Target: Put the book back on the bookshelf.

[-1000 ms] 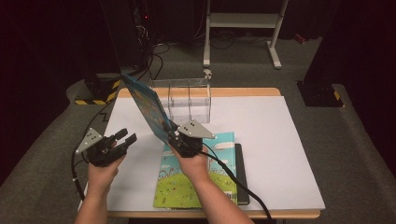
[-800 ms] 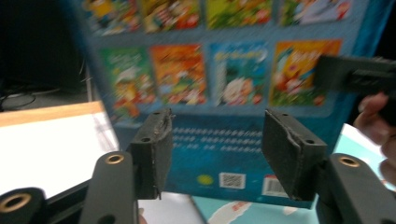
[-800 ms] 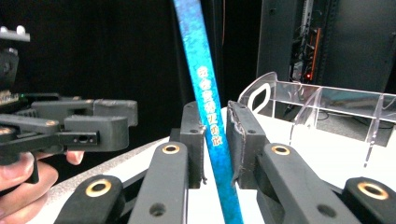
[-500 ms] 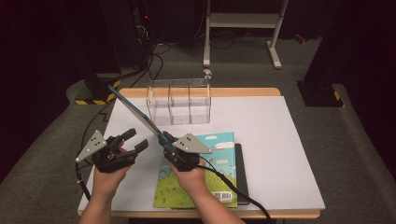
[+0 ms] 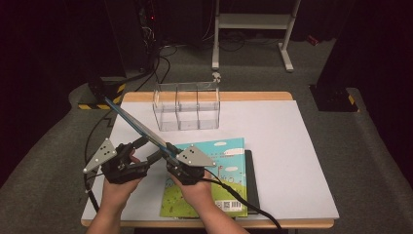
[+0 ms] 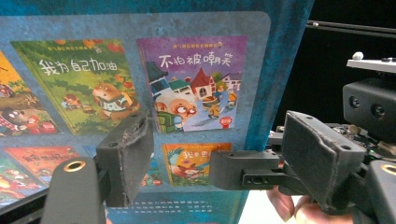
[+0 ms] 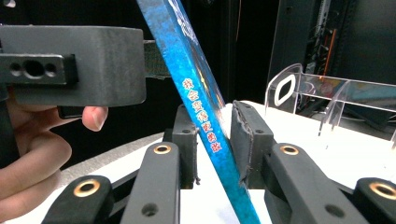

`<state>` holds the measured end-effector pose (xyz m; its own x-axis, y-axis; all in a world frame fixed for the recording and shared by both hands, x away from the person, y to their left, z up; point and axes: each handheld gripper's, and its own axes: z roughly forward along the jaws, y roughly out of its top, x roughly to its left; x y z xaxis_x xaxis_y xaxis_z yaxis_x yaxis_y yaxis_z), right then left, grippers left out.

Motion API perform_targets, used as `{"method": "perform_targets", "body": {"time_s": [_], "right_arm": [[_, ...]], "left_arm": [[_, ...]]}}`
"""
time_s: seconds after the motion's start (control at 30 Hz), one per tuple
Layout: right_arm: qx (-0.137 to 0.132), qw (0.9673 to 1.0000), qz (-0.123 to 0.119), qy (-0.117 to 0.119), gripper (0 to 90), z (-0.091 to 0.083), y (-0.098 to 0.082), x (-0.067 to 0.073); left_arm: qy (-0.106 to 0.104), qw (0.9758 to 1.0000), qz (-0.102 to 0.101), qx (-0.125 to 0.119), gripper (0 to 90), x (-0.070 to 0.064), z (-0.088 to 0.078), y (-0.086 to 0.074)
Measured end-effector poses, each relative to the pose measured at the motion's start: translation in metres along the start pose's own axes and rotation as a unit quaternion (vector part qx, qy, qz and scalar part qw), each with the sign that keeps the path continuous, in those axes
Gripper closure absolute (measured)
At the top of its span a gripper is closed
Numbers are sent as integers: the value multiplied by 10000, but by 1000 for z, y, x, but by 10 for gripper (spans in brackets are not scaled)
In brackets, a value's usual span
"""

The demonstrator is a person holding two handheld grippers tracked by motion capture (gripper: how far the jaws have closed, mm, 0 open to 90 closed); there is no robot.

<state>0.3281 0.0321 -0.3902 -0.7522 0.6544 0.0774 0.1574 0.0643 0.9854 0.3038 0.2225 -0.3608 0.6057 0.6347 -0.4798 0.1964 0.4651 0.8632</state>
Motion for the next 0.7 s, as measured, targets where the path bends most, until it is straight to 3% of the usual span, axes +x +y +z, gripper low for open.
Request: {"method": "perform_targets", "body": {"time_s": [0.07,0.17,0.27,0.3,0.47,0.7], "right_arm": [[86,9999,58,76,681,0,1,-2],[372,9985,327,214,618,-2,0,-8],[553,9975,381,237,577,-4,-4,-12],[725,9961,432,246,564,-8,-9,-16],[1007,9935,498,198,587,-13,-17,-23],[1074,9930,406,289,644,-15,-19,-27]], "left_arm": [[43,10000,15,13,251,-1,0,0],[87,10000,31,-18,248,-1,-1,0],[117,9999,14,-47,247,-2,0,0],[166,9998,58,-57,246,-2,0,0],[254,9996,72,-82,238,-3,1,0],[424,9990,121,-94,237,-7,2,-1]]}}
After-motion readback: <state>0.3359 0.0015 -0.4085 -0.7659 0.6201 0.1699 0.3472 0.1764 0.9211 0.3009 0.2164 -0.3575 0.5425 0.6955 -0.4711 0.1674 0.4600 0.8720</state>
